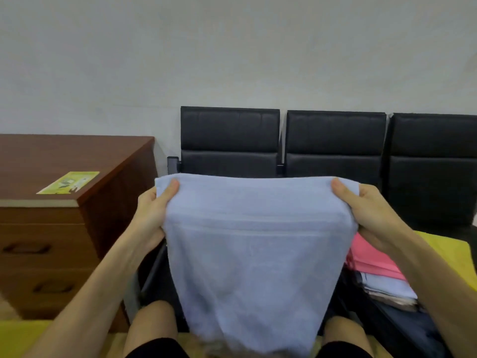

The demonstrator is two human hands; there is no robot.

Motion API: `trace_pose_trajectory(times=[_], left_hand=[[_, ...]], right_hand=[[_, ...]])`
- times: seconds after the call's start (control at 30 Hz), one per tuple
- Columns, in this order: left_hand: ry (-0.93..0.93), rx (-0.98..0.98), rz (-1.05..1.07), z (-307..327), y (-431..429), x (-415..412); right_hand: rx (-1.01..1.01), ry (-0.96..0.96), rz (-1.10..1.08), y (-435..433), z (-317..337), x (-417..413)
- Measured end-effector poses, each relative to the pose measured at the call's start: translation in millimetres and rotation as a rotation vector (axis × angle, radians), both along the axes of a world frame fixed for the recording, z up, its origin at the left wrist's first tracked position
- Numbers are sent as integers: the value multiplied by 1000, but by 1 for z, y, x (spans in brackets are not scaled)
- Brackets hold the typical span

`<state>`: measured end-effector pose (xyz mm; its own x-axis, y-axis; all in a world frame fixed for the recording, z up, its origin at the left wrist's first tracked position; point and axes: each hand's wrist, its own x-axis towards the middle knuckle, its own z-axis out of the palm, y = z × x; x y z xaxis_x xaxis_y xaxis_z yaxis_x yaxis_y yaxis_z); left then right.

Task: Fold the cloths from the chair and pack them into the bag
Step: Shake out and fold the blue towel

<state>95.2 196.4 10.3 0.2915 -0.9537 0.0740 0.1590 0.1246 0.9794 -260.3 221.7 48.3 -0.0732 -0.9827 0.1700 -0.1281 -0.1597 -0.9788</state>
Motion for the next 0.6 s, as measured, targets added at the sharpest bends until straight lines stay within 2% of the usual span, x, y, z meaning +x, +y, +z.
trace_pose_trajectory(times=[0.27,0.47,0.6], left_hand=[[-181,28,213,-55,8,-27],[-165,70,124,-89,29,-78],[-217,141,-49,-113,33,-100]], right_hand=[[-15,-45,-68,11,-70,34],[43,-96,-63,17,-116,73],[131,85,-35,16,-140,93]])
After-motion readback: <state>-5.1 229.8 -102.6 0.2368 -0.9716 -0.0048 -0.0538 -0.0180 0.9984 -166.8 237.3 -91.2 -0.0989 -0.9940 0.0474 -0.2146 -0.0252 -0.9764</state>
